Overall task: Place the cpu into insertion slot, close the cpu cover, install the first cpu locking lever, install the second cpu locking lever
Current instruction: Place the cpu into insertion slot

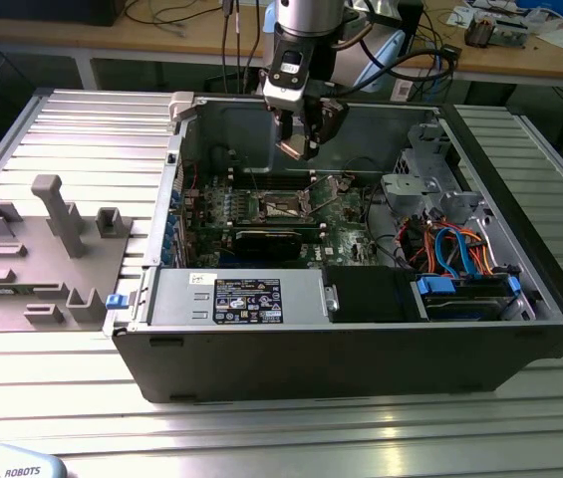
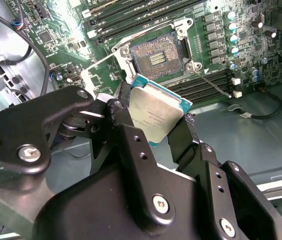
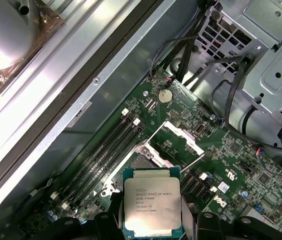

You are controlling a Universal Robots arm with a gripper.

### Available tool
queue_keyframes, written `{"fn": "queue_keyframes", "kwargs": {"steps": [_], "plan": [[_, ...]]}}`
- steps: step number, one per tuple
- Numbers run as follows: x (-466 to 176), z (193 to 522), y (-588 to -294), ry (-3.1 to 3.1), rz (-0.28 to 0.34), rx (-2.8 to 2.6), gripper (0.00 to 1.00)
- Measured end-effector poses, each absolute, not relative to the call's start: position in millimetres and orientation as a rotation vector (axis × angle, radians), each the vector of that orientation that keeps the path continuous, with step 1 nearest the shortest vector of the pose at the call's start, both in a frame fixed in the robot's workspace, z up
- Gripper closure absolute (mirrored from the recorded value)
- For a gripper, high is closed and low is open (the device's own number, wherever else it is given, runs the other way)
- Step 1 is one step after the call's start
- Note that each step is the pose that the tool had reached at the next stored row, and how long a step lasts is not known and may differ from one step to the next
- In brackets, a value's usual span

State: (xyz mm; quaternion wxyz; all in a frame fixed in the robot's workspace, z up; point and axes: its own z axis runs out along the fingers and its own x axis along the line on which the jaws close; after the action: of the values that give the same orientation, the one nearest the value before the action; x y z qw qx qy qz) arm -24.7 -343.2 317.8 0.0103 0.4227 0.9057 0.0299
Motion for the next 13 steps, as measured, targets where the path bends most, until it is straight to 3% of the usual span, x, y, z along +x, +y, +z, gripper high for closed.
{"fn": "queue_keyframes", "kwargs": {"steps": [13], "plan": [[-24.7,317.7,-343.2,2.816,0.093,1.342,0.46]]}}
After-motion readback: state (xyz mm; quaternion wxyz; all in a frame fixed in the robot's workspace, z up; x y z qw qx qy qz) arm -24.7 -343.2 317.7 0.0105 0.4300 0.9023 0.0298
